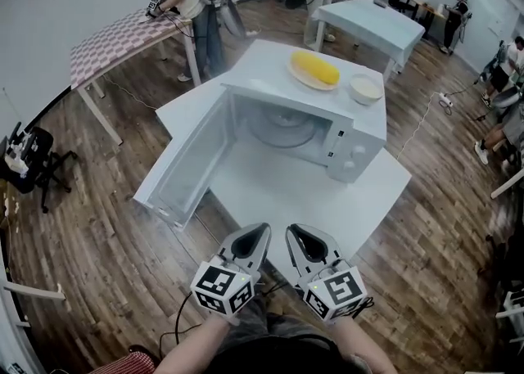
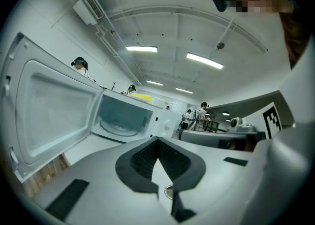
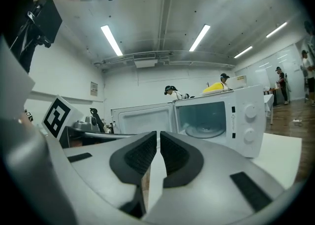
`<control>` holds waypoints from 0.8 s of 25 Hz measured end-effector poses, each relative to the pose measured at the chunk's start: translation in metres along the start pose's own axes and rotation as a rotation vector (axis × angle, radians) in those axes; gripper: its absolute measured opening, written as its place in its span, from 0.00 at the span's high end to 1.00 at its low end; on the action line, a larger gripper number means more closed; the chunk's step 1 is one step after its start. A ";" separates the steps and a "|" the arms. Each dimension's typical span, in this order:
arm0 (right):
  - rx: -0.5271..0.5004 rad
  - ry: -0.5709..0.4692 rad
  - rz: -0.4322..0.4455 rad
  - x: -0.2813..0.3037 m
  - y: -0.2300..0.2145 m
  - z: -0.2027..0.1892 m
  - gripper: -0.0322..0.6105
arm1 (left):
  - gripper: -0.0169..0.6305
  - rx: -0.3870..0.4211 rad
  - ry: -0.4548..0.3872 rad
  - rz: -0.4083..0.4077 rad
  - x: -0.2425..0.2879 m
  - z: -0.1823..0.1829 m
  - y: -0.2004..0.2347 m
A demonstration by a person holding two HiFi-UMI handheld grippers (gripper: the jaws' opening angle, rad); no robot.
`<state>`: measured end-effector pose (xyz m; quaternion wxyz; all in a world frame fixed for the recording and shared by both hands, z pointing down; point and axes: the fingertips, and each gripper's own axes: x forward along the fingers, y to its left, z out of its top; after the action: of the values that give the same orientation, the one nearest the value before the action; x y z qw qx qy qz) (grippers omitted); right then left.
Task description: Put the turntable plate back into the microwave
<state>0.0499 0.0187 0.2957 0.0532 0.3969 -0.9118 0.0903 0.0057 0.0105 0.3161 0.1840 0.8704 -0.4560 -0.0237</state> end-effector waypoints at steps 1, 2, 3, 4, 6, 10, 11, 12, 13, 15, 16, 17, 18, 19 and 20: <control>-0.001 0.001 0.005 -0.004 0.004 0.000 0.89 | 0.95 -0.012 0.004 -0.001 -0.004 -0.003 -0.003; 0.000 0.004 0.009 -0.007 0.007 -0.001 0.89 | 0.95 -0.024 0.007 0.000 -0.009 -0.006 -0.006; 0.001 0.008 0.014 -0.011 0.010 -0.002 0.89 | 0.95 -0.036 0.009 0.001 -0.013 -0.009 -0.009; 0.002 0.013 0.021 -0.014 0.014 -0.004 0.89 | 0.95 -0.050 0.010 0.001 -0.018 -0.012 -0.012; 0.004 0.022 0.046 -0.019 0.023 -0.007 0.89 | 0.95 -0.084 0.005 -0.001 -0.027 -0.017 -0.018; -0.012 0.018 0.101 -0.030 0.044 -0.008 0.89 | 0.95 -0.145 -0.005 0.003 -0.042 -0.025 -0.027; -0.015 0.017 0.106 -0.034 0.047 -0.008 0.90 | 0.95 -0.146 -0.003 0.008 -0.044 -0.027 -0.028; -0.015 0.017 0.109 -0.037 0.050 -0.009 0.90 | 0.95 -0.145 -0.001 0.014 -0.047 -0.029 -0.029; -0.014 0.018 0.112 -0.039 0.053 -0.010 0.90 | 0.95 -0.142 -0.001 0.021 -0.050 -0.029 -0.029; -0.015 0.020 0.121 -0.042 0.059 -0.012 0.90 | 0.95 -0.142 -0.011 0.039 -0.056 -0.029 -0.027; -0.018 0.021 0.126 -0.044 0.062 -0.013 0.90 | 0.95 -0.144 -0.017 0.048 -0.058 -0.028 -0.025; -0.022 0.021 0.130 -0.045 0.064 -0.013 0.90 | 0.95 -0.147 -0.022 0.056 -0.060 -0.028 -0.024; -0.028 0.023 0.135 -0.046 0.067 -0.014 0.90 | 0.95 -0.150 -0.023 0.063 -0.061 -0.028 -0.023; -0.034 0.025 0.140 -0.047 0.069 -0.014 0.90 | 0.95 -0.153 -0.020 0.069 -0.063 -0.030 -0.022; -0.039 0.028 0.144 -0.049 0.072 -0.015 0.90 | 0.95 -0.158 -0.013 0.075 -0.064 -0.033 -0.022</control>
<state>0.0306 0.1044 0.2936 0.0673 0.3280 -0.9387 0.0817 -0.0073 0.0834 0.3309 0.2498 0.8354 -0.4862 -0.0583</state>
